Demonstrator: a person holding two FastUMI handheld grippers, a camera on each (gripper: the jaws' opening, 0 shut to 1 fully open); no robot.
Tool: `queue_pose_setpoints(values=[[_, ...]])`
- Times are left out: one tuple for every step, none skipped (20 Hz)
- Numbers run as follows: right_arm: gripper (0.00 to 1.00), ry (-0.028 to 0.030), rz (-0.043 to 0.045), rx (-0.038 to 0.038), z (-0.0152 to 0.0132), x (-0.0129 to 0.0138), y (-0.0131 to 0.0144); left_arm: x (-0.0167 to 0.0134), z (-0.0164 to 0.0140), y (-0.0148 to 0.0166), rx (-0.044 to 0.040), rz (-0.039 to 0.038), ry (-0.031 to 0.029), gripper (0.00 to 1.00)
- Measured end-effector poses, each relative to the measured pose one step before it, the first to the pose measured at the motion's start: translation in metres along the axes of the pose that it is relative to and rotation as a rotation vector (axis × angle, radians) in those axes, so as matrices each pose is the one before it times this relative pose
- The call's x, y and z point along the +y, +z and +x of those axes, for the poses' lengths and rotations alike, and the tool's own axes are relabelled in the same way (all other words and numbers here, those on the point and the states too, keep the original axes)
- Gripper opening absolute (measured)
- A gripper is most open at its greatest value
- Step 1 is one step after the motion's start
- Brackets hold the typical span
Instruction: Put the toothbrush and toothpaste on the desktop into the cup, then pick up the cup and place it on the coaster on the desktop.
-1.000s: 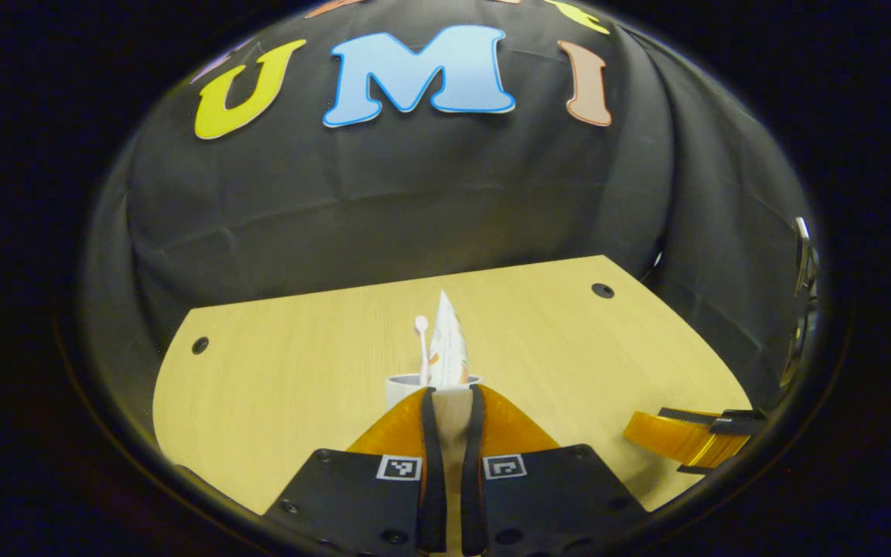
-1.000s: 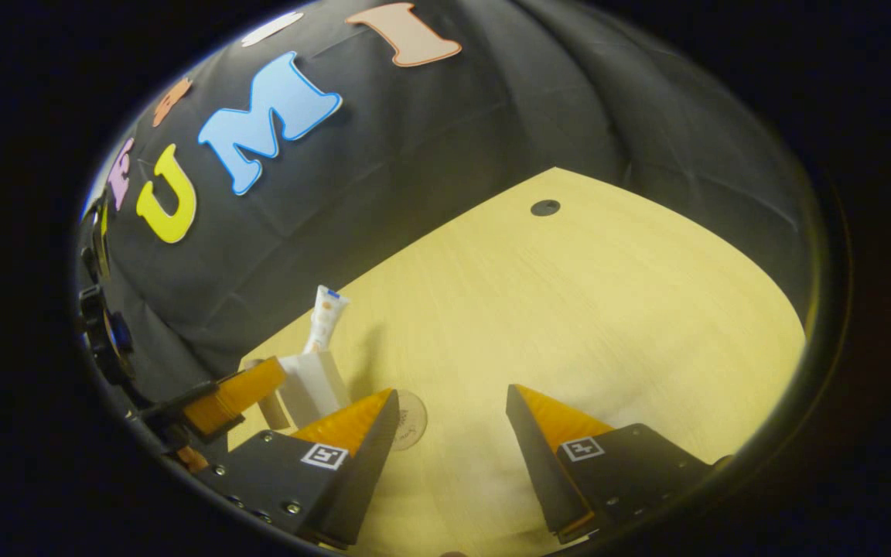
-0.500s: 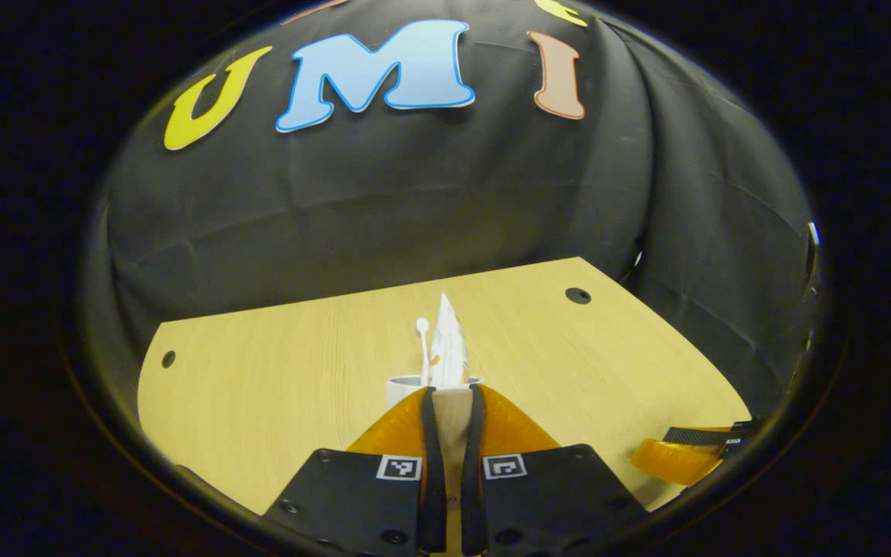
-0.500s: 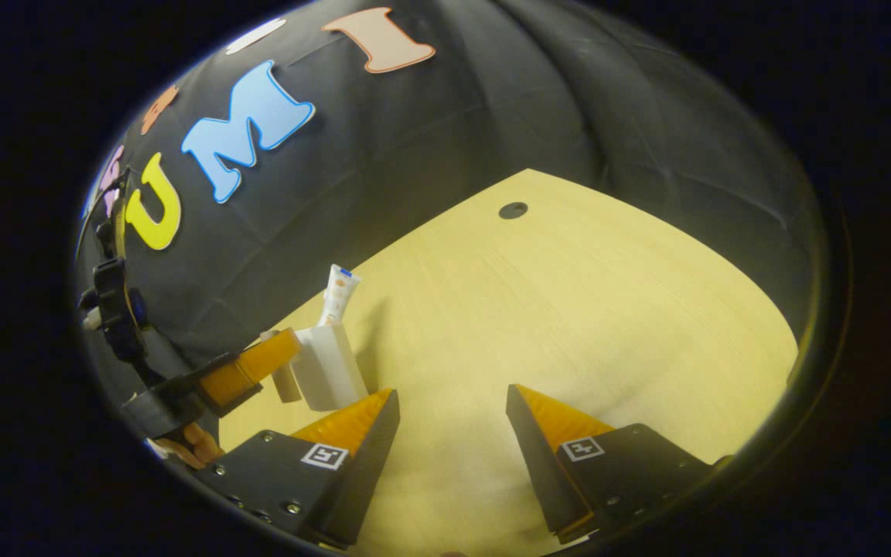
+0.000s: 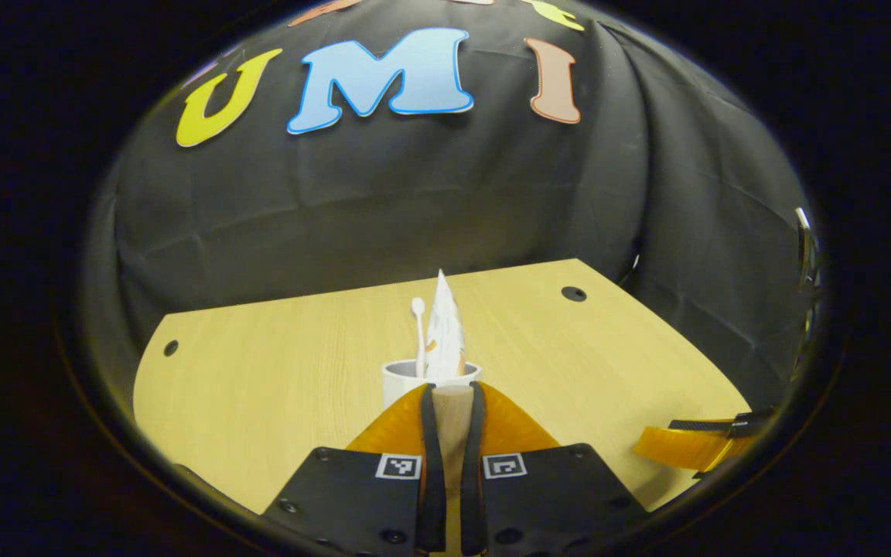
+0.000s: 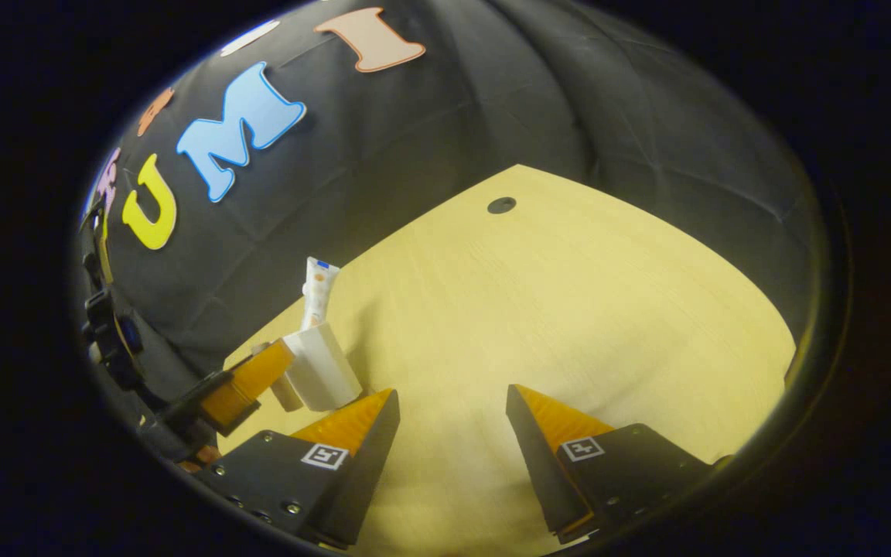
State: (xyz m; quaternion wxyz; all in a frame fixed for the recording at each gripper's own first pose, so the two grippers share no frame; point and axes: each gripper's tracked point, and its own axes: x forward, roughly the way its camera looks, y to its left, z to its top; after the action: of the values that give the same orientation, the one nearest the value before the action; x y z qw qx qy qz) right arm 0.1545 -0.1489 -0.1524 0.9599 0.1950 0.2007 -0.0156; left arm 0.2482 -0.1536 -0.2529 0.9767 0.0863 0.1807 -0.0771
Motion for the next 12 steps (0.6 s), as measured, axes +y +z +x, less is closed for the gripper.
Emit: queue_pose_setpoints(values=[[0.84,0.00672,-0.00168,0.00196,-0.00081,0.00339,-0.00089,-0.00096,-0.00493,-0.00593,0.00452,-0.00072,0.00090,0.14],[0.84,0.00663,-0.00215,0.00123,-0.00326,0.00426,-0.00146,-0.00102,-0.00345,-0.00546,0.00607,0.00058,0.00093,0.14],[0.84,0.00642,-0.00312,0.00077,-0.00150,0.00302,-0.00035,-0.00097,-0.00315,-0.00606,0.00784,-0.00321,0.00223,0.14],[0.84,0.00546,-0.00467,-0.00002,-0.00137,0.00190,-0.00120,0.00037,-0.00400,-0.00601,0.00785,-0.00716,0.00157,0.14],[0.84,0.00466,-0.00481,0.00057,-0.00132,0.00215,-0.00080,0.00000,-0.00363,-0.00528,0.00738,-0.00813,0.00080,0.14],[0.85,0.00394,-0.00327,-0.00037,-0.00176,0.00156,-0.00096,0.00102,-0.00380,-0.00637,0.00991,-0.00678,0.00150,0.14],[0.85,0.00336,-0.00196,-0.00172,-0.00123,0.00175,0.00072,0.00059,-0.00066,-0.00464,0.00786,-0.00218,0.00081,0.14],[0.85,0.00298,-0.00142,-0.00113,-0.00200,0.00144,-0.00097,0.00089,-0.00240,-0.00485,0.00779,0.00246,0.00158,0.14],[0.85,0.00411,-0.00186,-0.00138,-0.00144,0.00182,-0.00038,-0.00111,-0.00262,-0.00540,0.00759,0.00460,0.00276,0.15],[0.84,0.00241,-0.00315,-0.00141,-0.00224,0.00054,-0.00073,0.00000,-0.00173,-0.00644,0.00719,0.00076,0.00397,0.15],[0.85,0.00365,-0.00270,-0.00008,-0.00167,0.00119,-0.00054,-0.00022,-0.00122,-0.00512,0.00474,-0.00231,0.00366,0.15],[0.85,0.00307,-0.00249,0.00105,-0.00212,0.00054,-0.00098,0.00025,-0.00115,-0.00569,0.00961,-0.00217,0.00293,0.14]])
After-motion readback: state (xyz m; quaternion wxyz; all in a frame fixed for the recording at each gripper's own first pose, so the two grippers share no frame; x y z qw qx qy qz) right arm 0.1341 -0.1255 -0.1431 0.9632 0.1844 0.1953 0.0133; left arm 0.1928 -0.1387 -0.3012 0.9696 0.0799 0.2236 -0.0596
